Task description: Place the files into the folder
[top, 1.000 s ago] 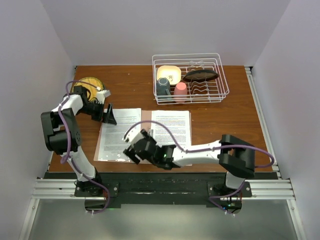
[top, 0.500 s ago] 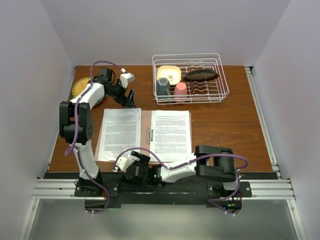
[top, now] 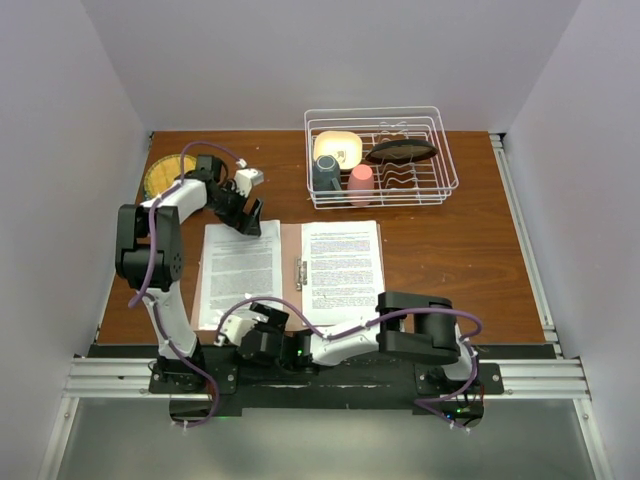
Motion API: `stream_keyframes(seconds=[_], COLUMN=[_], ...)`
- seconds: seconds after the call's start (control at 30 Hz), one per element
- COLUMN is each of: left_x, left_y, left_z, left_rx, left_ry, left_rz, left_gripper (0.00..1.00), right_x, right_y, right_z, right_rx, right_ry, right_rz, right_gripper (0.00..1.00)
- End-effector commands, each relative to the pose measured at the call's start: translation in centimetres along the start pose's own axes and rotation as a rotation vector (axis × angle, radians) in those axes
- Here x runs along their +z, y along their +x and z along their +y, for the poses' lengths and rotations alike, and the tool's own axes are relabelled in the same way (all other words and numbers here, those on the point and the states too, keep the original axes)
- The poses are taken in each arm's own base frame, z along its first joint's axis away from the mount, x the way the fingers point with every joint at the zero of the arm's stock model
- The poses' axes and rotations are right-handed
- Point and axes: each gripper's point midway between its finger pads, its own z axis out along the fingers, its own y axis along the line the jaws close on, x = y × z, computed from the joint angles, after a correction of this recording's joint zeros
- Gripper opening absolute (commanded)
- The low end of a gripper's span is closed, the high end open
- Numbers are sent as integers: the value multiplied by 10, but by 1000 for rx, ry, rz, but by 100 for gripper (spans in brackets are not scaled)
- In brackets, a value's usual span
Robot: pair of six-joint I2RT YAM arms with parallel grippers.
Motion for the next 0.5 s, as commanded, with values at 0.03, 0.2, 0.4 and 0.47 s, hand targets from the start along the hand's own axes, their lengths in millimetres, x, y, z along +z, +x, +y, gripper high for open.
stream_keyframes(seconds=[0.03,0.2,0.4,0.47], left_x=[-9,-16,-22,-25], left_y=[30,42,47,42], left_z=[-23,-40,-45,-44], left_rx=[6,14,29,33], left_ry=[38,97,112,103], left_rz=[94,130,152,150], left_gripper=[93,79,71,70], right_x=[4,-4,-13,-19], right_y=[-6,-7,-1,-2], right_z=[-14,-27,-37,-41], right_rx=[2,15,51,63], right_ry=[82,143,184,186], right_rz=[-32,-59,-70,-80], right_gripper=[97,93,74,54])
